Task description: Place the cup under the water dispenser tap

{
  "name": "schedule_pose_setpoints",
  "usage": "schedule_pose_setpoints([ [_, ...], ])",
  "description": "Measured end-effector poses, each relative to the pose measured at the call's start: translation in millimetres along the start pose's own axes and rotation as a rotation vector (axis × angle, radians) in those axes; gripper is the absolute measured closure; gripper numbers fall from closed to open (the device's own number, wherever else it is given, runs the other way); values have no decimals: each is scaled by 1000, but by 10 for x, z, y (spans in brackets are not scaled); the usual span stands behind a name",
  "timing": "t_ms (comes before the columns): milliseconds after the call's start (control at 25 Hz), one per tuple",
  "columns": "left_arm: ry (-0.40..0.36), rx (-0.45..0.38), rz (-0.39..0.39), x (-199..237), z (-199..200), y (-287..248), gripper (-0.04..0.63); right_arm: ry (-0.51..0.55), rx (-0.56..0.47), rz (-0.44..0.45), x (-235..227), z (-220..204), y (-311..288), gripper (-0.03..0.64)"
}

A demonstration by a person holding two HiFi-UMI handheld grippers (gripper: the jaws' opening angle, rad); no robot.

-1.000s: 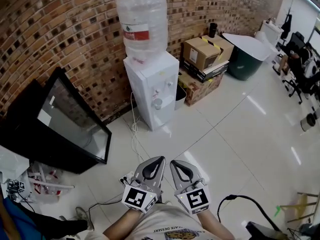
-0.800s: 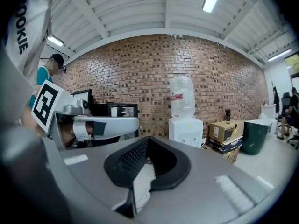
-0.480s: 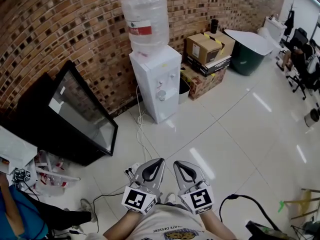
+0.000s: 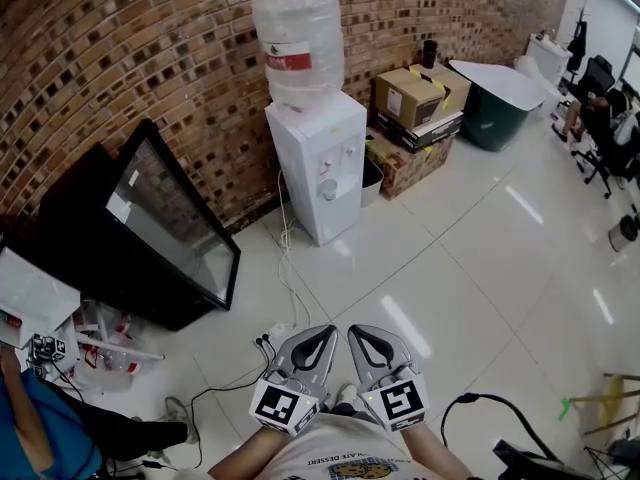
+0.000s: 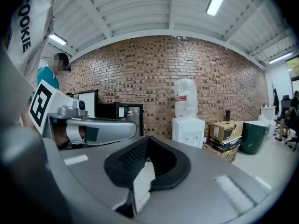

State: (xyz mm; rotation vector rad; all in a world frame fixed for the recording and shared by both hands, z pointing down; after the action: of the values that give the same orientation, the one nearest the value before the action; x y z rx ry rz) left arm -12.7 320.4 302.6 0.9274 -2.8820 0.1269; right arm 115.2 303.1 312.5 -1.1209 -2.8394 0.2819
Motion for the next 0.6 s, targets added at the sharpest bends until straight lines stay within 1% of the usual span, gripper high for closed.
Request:
schedule_pose_setpoints([
  [360,0,-12,-9,198,34,112,604,-11,-2,-73,128,68,-102,612],
  [600,-3,-7,-19,269,72,122,604,-16,4,-87,165,112,-179,612],
])
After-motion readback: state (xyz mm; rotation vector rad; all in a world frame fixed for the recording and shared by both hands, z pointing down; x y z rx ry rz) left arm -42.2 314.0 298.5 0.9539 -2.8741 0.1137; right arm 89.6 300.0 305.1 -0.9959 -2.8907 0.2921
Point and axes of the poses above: the fingertips, and each gripper's own axes: y backward along the fingers, x to its left, z out of its top, the point moved 8 cm from there along y, backward along the fingers, and after that the axes turned 3 degrees about -z, right-handed, at the moved point
